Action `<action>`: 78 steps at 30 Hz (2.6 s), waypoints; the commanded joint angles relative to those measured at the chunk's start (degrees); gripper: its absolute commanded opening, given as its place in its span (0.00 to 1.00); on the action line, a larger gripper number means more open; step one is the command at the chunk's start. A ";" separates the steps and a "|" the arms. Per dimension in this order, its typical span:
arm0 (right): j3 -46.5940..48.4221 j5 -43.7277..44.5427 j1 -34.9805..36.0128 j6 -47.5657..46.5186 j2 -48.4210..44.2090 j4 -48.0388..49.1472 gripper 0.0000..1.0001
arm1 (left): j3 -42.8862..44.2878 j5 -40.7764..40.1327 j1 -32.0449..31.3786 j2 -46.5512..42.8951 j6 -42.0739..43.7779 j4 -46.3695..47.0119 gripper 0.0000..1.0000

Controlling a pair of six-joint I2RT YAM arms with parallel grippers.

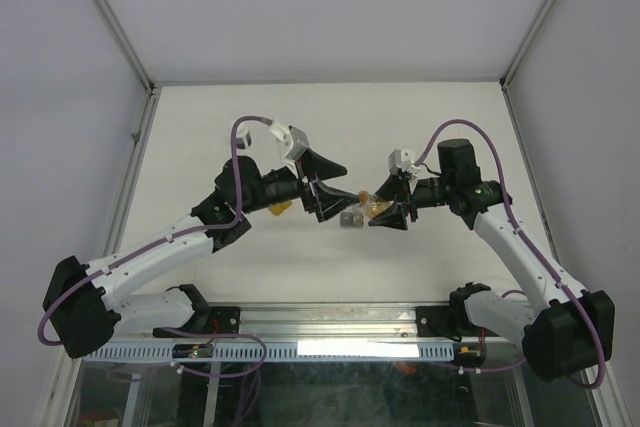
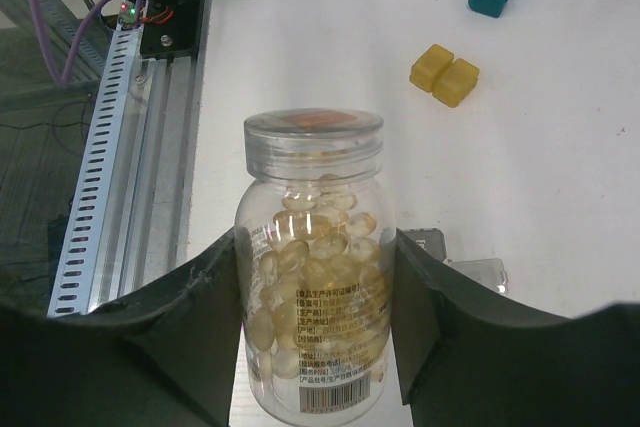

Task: Sort the pills into containers

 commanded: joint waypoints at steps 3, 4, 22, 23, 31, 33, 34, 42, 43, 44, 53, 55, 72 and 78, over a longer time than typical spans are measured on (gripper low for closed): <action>2.47 -0.34 -0.33 0.31 -0.17 2.18 0.00 | 9.96 -31.91 -10.34 1.63 -10.80 -21.83 0.87; 2.50 -0.28 -0.33 0.31 -0.11 2.18 0.00 | 11.41 -33.26 -11.18 2.35 -10.59 -23.69 0.88; 2.41 -0.35 -0.42 0.32 -0.17 2.27 0.00 | 18.87 -28.97 -12.89 10.50 -8.84 -31.12 0.64; 2.43 -0.32 -0.39 0.38 -0.17 2.27 0.00 | 18.99 -28.63 -12.94 10.64 -8.92 -31.35 0.62; 2.47 -0.45 -0.38 0.37 -0.17 2.29 0.00 | 19.30 -23.78 -12.89 11.67 -6.54 -31.70 0.34; 2.48 -0.57 -0.38 0.46 -0.17 2.27 0.00 | 19.18 -19.35 -12.89 12.09 -1.62 -31.45 0.27; 2.44 -0.52 -0.35 0.45 -0.23 2.25 0.00 | 18.96 -16.06 -12.89 12.29 2.16 -31.29 0.23; 2.43 -0.72 -0.38 0.42 -0.35 2.27 0.00 | 14.28 6.96 -12.53 10.53 48.52 -35.87 0.23; 2.44 -0.70 -0.34 0.41 -0.35 2.27 0.00 | 14.26 8.50 -11.99 10.40 53.81 -36.35 0.24; 2.48 -0.77 -0.36 0.48 -0.35 2.25 0.00 | 14.76 9.10 -10.81 10.57 55.47 -36.32 0.26; 2.48 -0.75 -0.28 0.34 -0.51 2.18 0.00 | 8.45 1.66 -6.74 4.36 44.50 -13.86 0.99; 2.47 -0.84 -0.33 0.39 -0.46 2.10 0.00 | 5.98 -0.56 -6.19 1.95 36.83 -9.09 0.99; 2.36 -0.66 -0.34 0.32 -0.37 2.12 0.00 | 6.38 -28.22 -8.09 1.10 -14.22 -17.44 0.88; 2.34 -0.46 -0.38 0.32 -0.27 2.23 0.00 | 10.37 -28.81 -10.37 5.41 -12.96 -21.52 0.75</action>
